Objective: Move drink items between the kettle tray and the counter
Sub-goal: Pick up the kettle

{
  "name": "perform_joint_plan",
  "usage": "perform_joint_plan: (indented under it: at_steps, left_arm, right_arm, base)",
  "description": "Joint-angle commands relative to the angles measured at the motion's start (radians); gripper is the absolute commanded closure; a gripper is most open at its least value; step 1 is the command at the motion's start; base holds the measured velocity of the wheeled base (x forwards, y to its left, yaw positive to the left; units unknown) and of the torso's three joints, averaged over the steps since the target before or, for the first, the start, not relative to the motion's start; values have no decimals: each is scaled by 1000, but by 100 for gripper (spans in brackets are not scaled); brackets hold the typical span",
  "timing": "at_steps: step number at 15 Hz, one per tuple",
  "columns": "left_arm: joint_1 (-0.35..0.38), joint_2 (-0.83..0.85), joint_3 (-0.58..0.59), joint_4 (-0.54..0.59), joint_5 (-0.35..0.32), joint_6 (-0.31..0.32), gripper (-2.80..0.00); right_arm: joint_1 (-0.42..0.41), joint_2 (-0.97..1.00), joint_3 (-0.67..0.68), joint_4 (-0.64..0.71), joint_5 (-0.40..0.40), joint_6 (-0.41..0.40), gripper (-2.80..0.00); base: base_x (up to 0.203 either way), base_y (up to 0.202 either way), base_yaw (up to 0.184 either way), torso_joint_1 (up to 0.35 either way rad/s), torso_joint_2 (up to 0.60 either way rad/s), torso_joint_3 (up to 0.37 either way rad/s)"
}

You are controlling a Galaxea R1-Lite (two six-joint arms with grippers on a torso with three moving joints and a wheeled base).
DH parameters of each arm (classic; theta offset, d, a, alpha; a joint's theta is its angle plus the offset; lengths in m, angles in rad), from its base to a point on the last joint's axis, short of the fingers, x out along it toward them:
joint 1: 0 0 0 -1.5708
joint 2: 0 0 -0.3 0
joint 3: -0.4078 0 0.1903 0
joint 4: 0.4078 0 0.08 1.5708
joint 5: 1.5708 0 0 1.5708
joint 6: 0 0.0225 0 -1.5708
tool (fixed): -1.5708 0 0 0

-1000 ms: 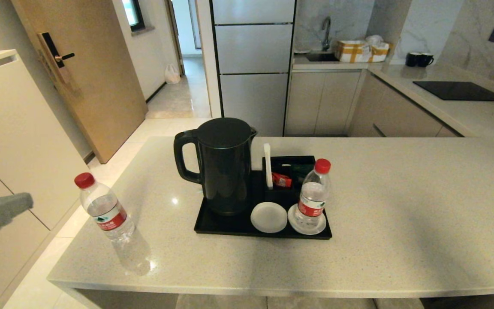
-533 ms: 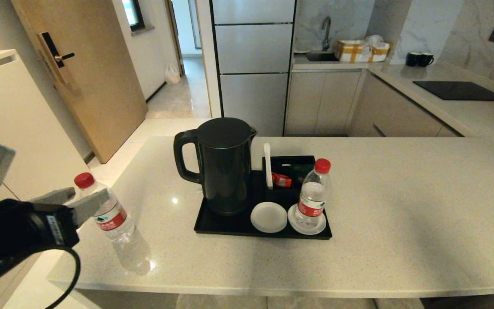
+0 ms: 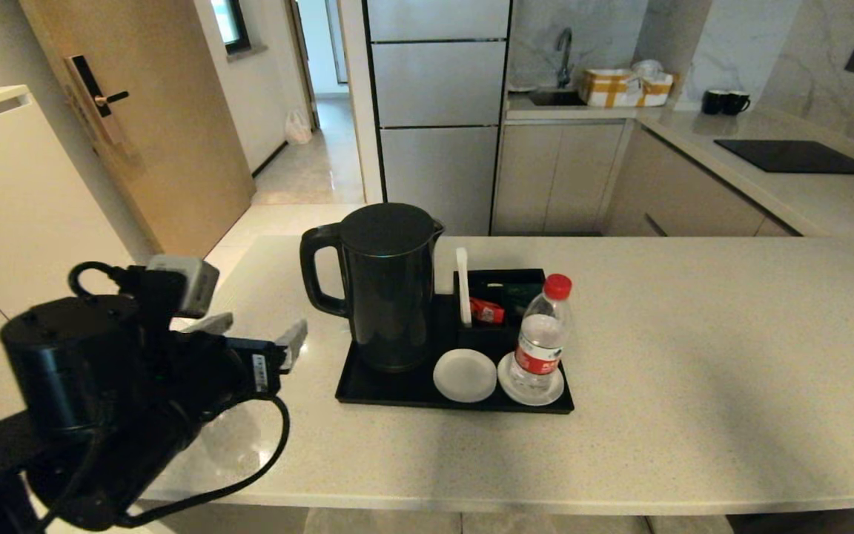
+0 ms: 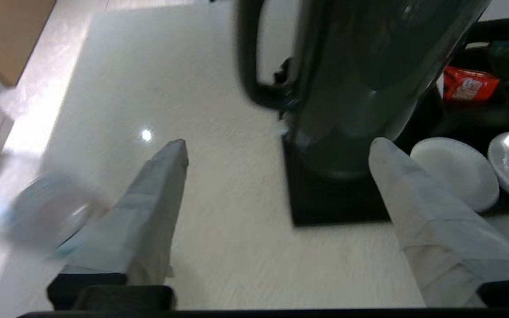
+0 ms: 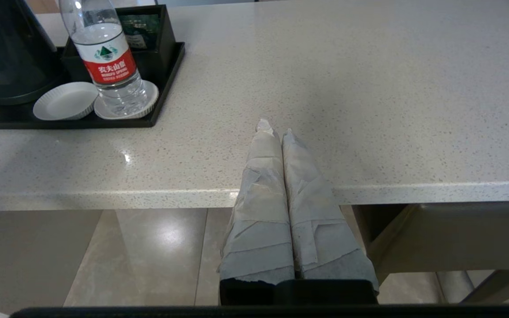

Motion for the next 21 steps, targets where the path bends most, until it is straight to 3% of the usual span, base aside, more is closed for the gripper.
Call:
perform_joint_plan:
  at_steps: [1,5,8,15,21]
  left_arm:
    - [-19,166,-11,-120,11,10,-280]
    - [-19,296,-41,-232,69,22,-280]
    - [-6,353,-49,-343,103,75,-280]
    - [45,385,-78,-353,124,97,-280]
    - [84,452,-199,-354,124,151,-280]
  right_arm:
    - [0,0,-2,0,0,0,0]
    - [0,0,-1,0,0,0,0]
    - [0,0,0,0,0,0,0]
    - [0,0,-1,0,0,0,0]
    - [0,0,0,0,0,0,0]
  base:
    - [0,0,0,0,0,0]
    - [0,0,0,0,0,0]
    - [0,0,0,0,0,0]
    - [0,0,0,0,0,0]
    - [0,0,0,0,0,0]
